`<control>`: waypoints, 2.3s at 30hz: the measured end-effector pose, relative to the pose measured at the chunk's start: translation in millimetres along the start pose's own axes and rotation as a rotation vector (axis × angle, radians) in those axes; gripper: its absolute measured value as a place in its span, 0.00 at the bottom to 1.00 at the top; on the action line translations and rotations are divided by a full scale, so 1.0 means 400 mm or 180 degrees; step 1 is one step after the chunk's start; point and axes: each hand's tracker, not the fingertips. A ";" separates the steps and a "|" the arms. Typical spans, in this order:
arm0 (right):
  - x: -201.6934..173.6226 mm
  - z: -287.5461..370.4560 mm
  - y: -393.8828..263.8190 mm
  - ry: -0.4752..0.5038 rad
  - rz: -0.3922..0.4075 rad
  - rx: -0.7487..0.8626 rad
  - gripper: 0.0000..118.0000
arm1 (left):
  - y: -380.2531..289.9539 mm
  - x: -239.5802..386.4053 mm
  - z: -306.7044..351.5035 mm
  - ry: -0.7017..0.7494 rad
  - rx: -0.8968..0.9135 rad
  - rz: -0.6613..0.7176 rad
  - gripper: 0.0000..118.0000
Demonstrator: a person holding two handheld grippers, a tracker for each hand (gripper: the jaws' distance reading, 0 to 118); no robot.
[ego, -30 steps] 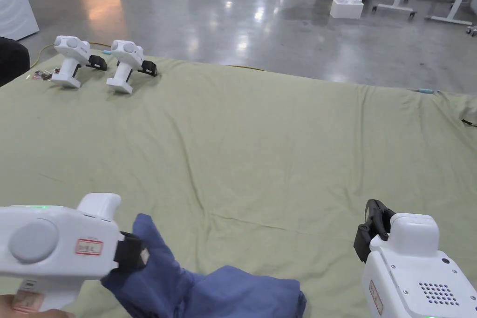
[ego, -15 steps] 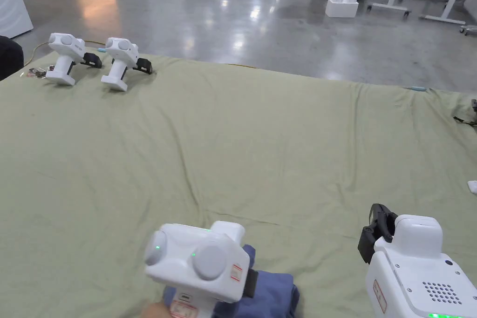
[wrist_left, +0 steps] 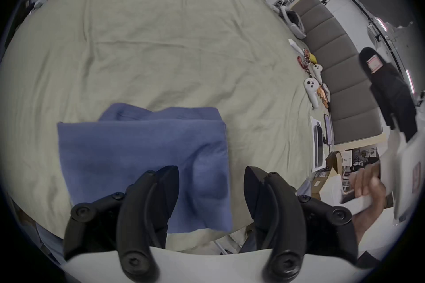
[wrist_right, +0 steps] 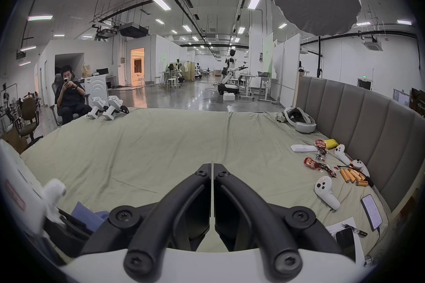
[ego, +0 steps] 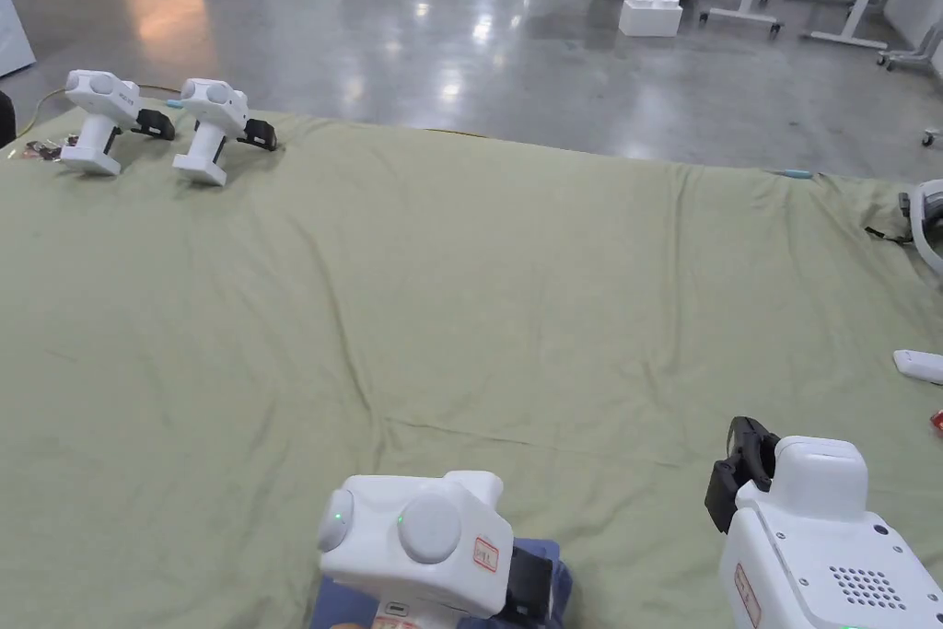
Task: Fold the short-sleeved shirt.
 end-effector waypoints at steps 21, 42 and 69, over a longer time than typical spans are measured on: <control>0.006 0.003 -0.030 -0.0013 -0.0034 -0.0133 0.03 | -0.110 -0.045 -0.120 -0.0274 -0.0012 0.0099 0.10; -0.052 0.019 0.101 -0.0128 -0.0222 0.0450 0.03 | -0.020 -0.100 0.280 0.1144 0.2913 -0.0737 0.41; -0.094 0.073 0.082 -0.0081 -0.0119 0.0390 0.03 | -0.050 -0.170 0.371 0.1428 0.3588 -0.0541 0.02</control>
